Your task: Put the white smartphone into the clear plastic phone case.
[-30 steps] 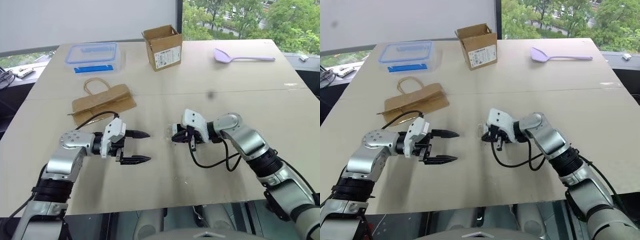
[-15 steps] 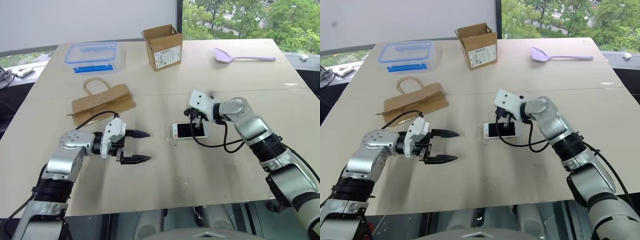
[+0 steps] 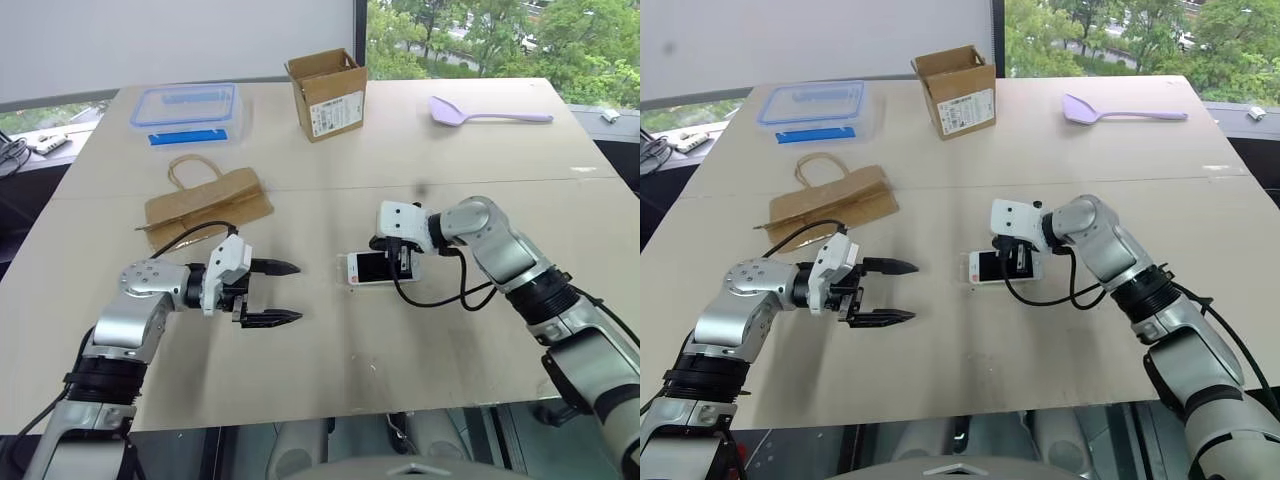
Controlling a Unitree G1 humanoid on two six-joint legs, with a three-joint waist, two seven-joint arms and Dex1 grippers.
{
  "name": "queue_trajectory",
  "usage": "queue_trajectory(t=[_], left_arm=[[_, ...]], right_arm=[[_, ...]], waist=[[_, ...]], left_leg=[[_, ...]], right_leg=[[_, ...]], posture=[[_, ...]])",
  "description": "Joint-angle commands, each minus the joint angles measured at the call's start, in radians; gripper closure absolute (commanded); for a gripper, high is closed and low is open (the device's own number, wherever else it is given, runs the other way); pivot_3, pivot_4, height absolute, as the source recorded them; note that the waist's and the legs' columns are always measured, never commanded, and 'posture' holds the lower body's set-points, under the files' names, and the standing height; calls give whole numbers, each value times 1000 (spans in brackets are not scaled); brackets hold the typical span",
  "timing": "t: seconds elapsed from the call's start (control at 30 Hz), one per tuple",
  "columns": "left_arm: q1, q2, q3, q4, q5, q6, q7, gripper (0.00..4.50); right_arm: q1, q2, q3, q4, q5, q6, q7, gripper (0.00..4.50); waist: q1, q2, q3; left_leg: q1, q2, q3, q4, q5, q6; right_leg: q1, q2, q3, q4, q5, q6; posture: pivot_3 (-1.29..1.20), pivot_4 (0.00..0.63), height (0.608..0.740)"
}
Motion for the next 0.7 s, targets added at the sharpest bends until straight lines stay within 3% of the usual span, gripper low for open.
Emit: queue_trajectory(t=[0.03,0.27,0.7], left_arm=[[-5,-1,11,-13,-10,-12,-5,0],[-8,-2,10,-11,-8,-13,-10,0],[1,-2,17,-17,-12,-6,-1,0]], right_arm=[[-4,-5,-51,-47,12,11,-9,4445],[-20,47,-118,-89,97,148,-12,4445],[60,62,-5,-78,68,215,11,4445]], waist=[[0,0,0],[-1,0,0],[1,0,0]], left_leg=[[0,0,0,0,0,0],[0,0,0,0,0,0],[1,0,0,0,0,0]], right_leg=[[0,0,0,0,0,0],[0,0,0,0,0,0],[0,0,0,0,0,0]], posture=[[0,150,740],[0,150,740],[0,150,740]])
